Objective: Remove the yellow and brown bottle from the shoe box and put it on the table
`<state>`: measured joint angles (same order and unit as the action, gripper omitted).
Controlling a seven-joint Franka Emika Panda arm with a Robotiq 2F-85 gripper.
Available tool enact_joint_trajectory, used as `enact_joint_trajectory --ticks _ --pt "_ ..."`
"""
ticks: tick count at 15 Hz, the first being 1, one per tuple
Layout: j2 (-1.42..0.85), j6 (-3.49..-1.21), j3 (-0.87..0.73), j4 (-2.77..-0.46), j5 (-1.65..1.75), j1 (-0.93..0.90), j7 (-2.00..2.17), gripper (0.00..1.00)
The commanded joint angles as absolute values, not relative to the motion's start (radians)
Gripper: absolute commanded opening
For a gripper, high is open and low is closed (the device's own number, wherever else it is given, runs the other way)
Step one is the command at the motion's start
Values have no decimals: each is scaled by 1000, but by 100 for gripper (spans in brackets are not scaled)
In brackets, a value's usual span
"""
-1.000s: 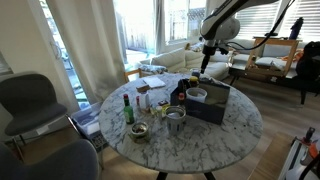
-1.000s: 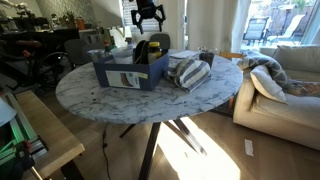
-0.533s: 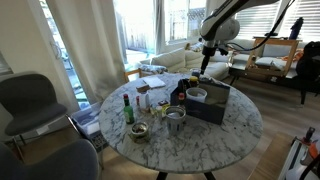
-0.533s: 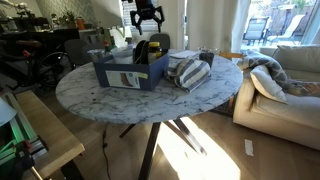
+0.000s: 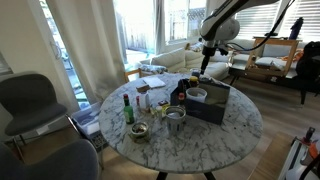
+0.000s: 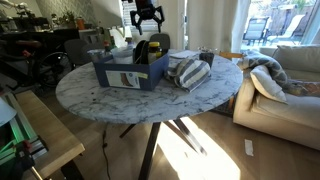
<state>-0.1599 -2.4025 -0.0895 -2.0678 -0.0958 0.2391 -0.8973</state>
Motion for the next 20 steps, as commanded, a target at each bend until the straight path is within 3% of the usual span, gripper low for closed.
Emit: enact_joint_trajectory --ticks 1,20 --pt "-160 -2400 -97 -2067 -97 231 -897 100" --pt "-243 -2474 -109 -2028 -14 217 -831 100"
